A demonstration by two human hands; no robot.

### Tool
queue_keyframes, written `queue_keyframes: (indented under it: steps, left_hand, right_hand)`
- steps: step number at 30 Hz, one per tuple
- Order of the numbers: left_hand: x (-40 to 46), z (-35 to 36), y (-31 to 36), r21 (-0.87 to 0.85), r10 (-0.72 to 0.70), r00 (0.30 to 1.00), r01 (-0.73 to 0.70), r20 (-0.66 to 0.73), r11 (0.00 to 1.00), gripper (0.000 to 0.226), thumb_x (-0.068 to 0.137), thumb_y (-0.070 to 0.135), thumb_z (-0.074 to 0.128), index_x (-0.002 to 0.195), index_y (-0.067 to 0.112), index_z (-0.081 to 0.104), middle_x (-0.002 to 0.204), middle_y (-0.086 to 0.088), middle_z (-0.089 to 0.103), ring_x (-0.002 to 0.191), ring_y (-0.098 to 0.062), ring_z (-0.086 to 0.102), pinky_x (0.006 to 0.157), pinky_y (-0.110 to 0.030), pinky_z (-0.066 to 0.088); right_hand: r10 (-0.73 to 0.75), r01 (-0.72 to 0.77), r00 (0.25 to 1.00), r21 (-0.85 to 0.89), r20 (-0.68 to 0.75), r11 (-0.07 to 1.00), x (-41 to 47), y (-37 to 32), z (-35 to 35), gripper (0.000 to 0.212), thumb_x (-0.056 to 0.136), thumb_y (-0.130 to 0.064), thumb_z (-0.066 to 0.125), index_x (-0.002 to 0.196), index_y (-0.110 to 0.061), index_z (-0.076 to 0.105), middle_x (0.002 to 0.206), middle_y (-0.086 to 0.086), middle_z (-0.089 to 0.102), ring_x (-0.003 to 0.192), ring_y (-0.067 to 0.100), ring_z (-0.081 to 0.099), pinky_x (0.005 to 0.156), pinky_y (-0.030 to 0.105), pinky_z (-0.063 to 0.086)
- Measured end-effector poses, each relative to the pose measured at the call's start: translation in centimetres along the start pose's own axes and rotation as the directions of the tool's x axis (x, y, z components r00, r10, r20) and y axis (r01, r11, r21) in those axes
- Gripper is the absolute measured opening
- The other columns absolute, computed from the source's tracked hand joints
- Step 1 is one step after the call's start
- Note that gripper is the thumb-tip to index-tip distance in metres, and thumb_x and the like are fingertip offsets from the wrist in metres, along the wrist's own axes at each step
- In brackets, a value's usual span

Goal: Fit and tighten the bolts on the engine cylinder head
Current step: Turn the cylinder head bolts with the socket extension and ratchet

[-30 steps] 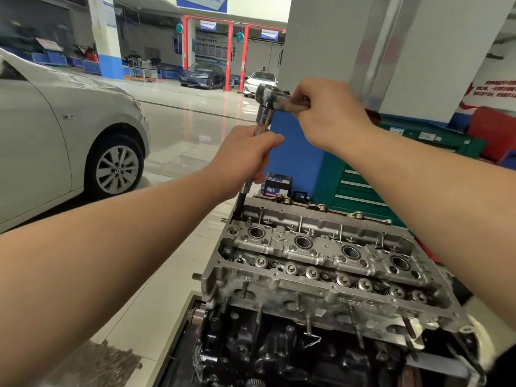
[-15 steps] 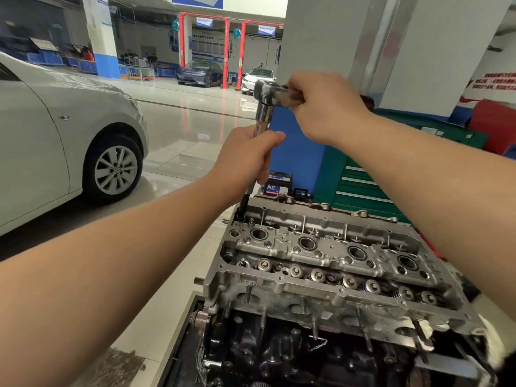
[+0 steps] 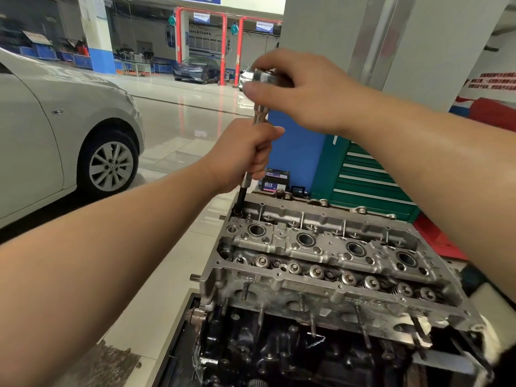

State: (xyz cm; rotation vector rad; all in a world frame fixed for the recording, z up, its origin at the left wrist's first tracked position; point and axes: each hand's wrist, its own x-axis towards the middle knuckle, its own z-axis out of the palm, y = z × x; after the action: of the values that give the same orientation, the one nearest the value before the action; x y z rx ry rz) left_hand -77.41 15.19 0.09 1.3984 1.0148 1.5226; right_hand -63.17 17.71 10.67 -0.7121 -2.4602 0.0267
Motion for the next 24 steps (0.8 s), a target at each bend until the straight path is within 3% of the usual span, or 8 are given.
queue_keyframes:
  steps: [2, 4, 8, 12, 15, 18, 21, 24]
  left_hand:
    - [-0.1, 0.7, -0.4, 0.025, 0.041, 0.998, -0.040, -0.050, 0.999, 0.051, 0.098, 0.013, 0.058, 0.054, 0.027, 0.038, 0.049, 0.000, 0.027, 0.042, -0.016, 0.019, 0.044, -0.023, 0.027]
    - [-0.5, 1.3, -0.8, 0.047, 0.087, 0.991, -0.083, -0.106, 0.995, 0.045, 0.096, 0.012, 0.060, 0.057, 0.025, 0.041, 0.048, 0.000, 0.032, 0.040, -0.017, 0.023, 0.043, -0.023, 0.028]
    - [-1.0, 1.1, -0.9, 0.040, 0.140, 0.980, -0.135, -0.145, 0.990, 0.038, 0.095, 0.012, 0.059, 0.065, 0.018, 0.038, 0.047, 0.001, 0.033, 0.038, -0.017, 0.025, 0.042, -0.022, 0.031]
    - [-1.5, -0.1, -0.8, -0.101, 0.122, 0.981, -0.138, -0.150, 0.985, 0.043, 0.091, 0.008, 0.057, 0.058, 0.025, 0.036, 0.048, 0.006, 0.027, 0.041, -0.016, 0.018, 0.045, -0.020, 0.027]
    - [-1.8, -0.4, -1.0, -0.119, 0.123, 0.963, -0.155, -0.239, 0.981, 0.041, 0.091, 0.009, 0.058, 0.060, 0.023, 0.036, 0.048, 0.006, 0.027, 0.043, -0.017, 0.019, 0.045, -0.024, 0.027]
    - [-1.7, 0.0, -1.1, -0.010, 0.147, 0.916, -0.162, -0.372, 0.987, 0.031, 0.093, 0.018, 0.061, 0.068, 0.016, 0.042, 0.048, 0.000, 0.035, 0.041, -0.019, 0.028, 0.047, -0.027, 0.031]
    - [-1.7, 0.8, -1.2, 0.102, 0.177, 0.863, -0.146, -0.473, 0.984, 0.026, 0.090, 0.031, 0.061, 0.077, 0.014, 0.047, 0.059, -0.010, 0.040, 0.052, -0.023, 0.038, 0.050, -0.032, 0.037]
    - [-1.6, 1.3, -1.4, 0.142, 0.196, 0.824, -0.142, -0.532, 0.980, 0.031, 0.092, 0.037, 0.060, 0.074, 0.019, 0.043, 0.068, -0.013, 0.038, 0.064, -0.028, 0.037, 0.063, -0.040, 0.035]
  right_hand:
    - [-0.037, 0.039, 0.999, -0.046, 0.024, 0.998, 0.5, -0.5, 0.1, 0.043, 0.099, -0.063, 0.045, 0.114, -0.028, 0.066, 0.090, -0.015, 0.061, 0.079, 0.000, 0.054, 0.067, 0.025, 0.038]
    - [-0.085, 0.091, 0.994, -0.095, 0.067, 0.991, 0.8, -1.1, 0.1, 0.037, 0.103, -0.051, 0.047, 0.104, -0.021, 0.069, 0.094, -0.008, 0.067, 0.086, 0.012, 0.060, 0.072, 0.030, 0.043]
    - [-0.131, 0.148, 0.982, -0.121, 0.133, 0.982, 1.1, -2.1, 0.1, 0.023, 0.101, -0.042, 0.052, 0.113, -0.029, 0.068, 0.109, -0.011, 0.065, 0.100, 0.012, 0.059, 0.087, 0.032, 0.046]
    - [-0.189, 0.216, 0.969, -0.171, 0.161, 0.961, 1.9, -3.8, 0.7, 0.023, 0.098, -0.040, 0.053, 0.116, -0.034, 0.066, 0.109, -0.015, 0.061, 0.101, 0.012, 0.057, 0.087, 0.033, 0.046]
    - [-0.214, 0.246, 0.960, -0.176, 0.179, 0.953, 2.8, -4.9, 1.3, 0.024, 0.098, -0.035, 0.052, 0.116, -0.033, 0.067, 0.107, -0.017, 0.060, 0.101, 0.009, 0.056, 0.087, 0.032, 0.045]
    - [-0.200, 0.229, 0.963, -0.156, 0.183, 0.961, 3.2, -5.1, 1.6, 0.023, 0.097, -0.028, 0.052, 0.111, -0.029, 0.070, 0.107, -0.014, 0.065, 0.100, 0.009, 0.057, 0.088, 0.032, 0.048]
    - [-0.191, 0.207, 0.966, -0.080, 0.172, 0.975, 3.3, -4.8, 1.6, 0.020, 0.092, -0.022, 0.055, 0.101, -0.021, 0.073, 0.102, -0.005, 0.069, 0.090, 0.007, 0.059, 0.077, 0.022, 0.047]
    - [-0.161, 0.165, 0.965, 0.001, 0.207, 0.986, 3.5, -4.6, 1.3, 0.015, 0.089, -0.021, 0.058, 0.089, -0.021, 0.074, 0.095, 0.002, 0.073, 0.076, 0.004, 0.061, 0.060, 0.010, 0.044]
